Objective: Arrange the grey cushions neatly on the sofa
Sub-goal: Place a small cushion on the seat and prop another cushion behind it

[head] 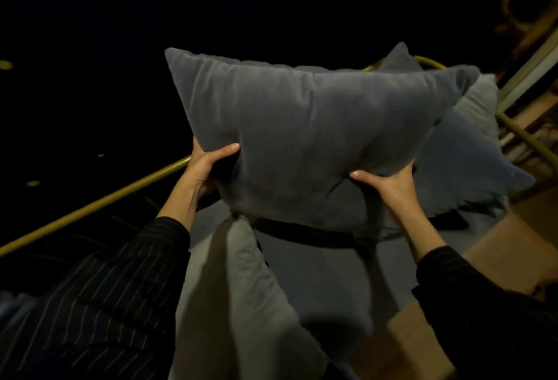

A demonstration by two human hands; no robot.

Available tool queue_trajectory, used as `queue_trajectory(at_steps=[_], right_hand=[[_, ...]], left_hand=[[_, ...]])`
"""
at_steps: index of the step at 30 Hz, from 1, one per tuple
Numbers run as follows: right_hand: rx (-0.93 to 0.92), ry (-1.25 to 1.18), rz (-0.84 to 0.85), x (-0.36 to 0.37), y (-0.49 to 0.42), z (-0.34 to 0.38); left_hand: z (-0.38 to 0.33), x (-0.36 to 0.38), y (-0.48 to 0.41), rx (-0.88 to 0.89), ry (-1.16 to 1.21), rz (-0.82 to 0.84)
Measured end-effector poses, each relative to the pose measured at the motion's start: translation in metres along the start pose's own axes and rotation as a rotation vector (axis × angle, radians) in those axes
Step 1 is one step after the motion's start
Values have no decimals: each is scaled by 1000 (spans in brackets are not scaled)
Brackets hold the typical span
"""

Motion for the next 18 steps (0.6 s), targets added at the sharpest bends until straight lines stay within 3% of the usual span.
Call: queue_trajectory(at_steps=[5,9,13,18], right_hand=[[-20,-50,242,79,5,42],[-64,-78,425,152,34,58],[-156,-86,562,217,65,54],[-110,7,781,280,83,31]], left_hand=[[-50,-89,14,177,44,-166],[-61,-168,30,198,74,-361],[-31,-236,44,168,136,-523],[33,-285,52,58,155,-632]])
Point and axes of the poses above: each hand's wrist, its own y-axis away from the middle knuckle, its own x-axis out of the palm, z = x × y, the point moved 2 cm from there along -y, towards the middle knuckle, and after that the axes turned 15 degrees about -z, right-handed, at the moved point
